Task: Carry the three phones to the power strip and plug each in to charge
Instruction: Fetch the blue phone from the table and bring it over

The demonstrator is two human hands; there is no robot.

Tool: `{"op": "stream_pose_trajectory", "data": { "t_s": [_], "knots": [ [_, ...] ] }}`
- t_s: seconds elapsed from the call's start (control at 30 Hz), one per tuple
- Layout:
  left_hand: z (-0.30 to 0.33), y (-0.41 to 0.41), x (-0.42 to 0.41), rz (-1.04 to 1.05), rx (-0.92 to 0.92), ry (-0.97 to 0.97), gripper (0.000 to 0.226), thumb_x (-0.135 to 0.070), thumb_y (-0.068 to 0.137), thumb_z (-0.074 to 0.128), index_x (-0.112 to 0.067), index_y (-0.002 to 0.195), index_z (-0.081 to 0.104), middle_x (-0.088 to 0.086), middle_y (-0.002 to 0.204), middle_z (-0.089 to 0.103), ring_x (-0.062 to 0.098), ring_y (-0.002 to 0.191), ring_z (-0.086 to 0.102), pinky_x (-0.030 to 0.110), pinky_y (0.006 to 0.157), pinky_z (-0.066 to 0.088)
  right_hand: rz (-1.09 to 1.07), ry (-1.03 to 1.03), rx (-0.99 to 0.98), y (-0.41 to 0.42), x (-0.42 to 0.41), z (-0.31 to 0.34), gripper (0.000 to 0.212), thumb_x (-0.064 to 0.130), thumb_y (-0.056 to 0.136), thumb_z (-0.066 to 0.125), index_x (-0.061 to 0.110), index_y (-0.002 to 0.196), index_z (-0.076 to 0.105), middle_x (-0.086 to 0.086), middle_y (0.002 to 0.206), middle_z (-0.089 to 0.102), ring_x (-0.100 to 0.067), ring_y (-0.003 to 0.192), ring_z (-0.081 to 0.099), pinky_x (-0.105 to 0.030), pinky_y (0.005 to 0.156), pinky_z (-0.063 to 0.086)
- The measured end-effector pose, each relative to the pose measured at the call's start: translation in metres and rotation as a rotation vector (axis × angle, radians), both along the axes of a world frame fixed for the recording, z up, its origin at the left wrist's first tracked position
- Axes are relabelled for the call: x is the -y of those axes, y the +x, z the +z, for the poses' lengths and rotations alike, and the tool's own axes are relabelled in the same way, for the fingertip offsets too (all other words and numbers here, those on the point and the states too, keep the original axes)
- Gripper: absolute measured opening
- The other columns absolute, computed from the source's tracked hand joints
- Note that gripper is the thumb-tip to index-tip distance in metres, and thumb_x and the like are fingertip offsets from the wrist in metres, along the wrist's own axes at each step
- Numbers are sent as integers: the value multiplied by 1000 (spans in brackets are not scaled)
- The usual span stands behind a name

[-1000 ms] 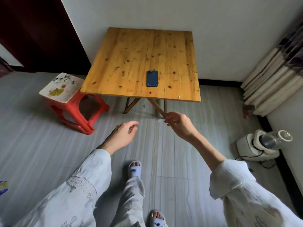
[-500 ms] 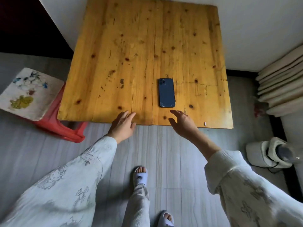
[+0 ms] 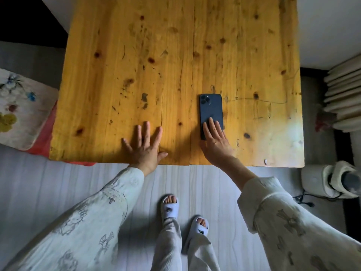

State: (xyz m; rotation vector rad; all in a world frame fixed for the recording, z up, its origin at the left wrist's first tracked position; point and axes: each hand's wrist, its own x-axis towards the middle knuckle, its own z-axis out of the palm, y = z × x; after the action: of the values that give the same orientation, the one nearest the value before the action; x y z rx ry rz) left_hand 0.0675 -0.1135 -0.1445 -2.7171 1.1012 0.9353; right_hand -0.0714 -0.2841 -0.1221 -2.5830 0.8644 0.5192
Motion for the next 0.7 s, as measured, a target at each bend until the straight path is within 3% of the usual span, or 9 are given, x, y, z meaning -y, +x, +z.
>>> {"op": "stream_pose_trajectory", "data": {
  "t_s": [0.13,0.3,0.4,0.5,0.6,0.7],
  "knots": [
    [-1,0,2,11,-6,9,83,-57,86,37,-41,135,-28,0,145,-41,28,137,-30,69,104,-10,9,-23,19,-13,-22,2,61,34,96,34,13,148,11,-8,158,0,-25,146,-2,-38,117,8],
    [-3,1,1,11,6,8,84,-58,86,36,-43,123,-37,-1,136,-46,29,137,-30,69,103,-10,-13,1,80,-24,-39,10,47,26,96,37,13,141,34,-9,154,22,-27,141,20,-41,110,27],
    [-4,0,1,9,18,6,85,-59,85,37,-43,123,-38,0,137,-46,29,137,-30,69,103,-10,-252,15,212,-16,-29,15,36,18,93,45,6,126,51,-15,136,45,-34,123,42,-41,96,40],
    [-4,1,2,0,17,0,84,-58,85,37,-42,125,-35,0,138,-45,30,137,-30,69,103,-10,-577,52,152,-1,-11,17,46,33,87,56,6,123,48,-16,126,45,-33,116,41,-40,93,38],
    [-3,0,2,-1,19,11,84,-58,86,37,-39,133,-30,2,146,-39,29,137,-30,68,103,-10,-639,80,41,14,-7,14,63,45,78,65,2,121,46,-16,125,40,-33,116,37,-38,95,37],
    [-2,-1,3,3,14,7,82,-56,87,38,-38,138,-24,3,150,-34,30,137,-29,68,103,-10,-666,70,37,21,-13,13,65,39,75,70,1,121,44,-16,126,37,-34,117,34,-40,95,38]
  ]
}}
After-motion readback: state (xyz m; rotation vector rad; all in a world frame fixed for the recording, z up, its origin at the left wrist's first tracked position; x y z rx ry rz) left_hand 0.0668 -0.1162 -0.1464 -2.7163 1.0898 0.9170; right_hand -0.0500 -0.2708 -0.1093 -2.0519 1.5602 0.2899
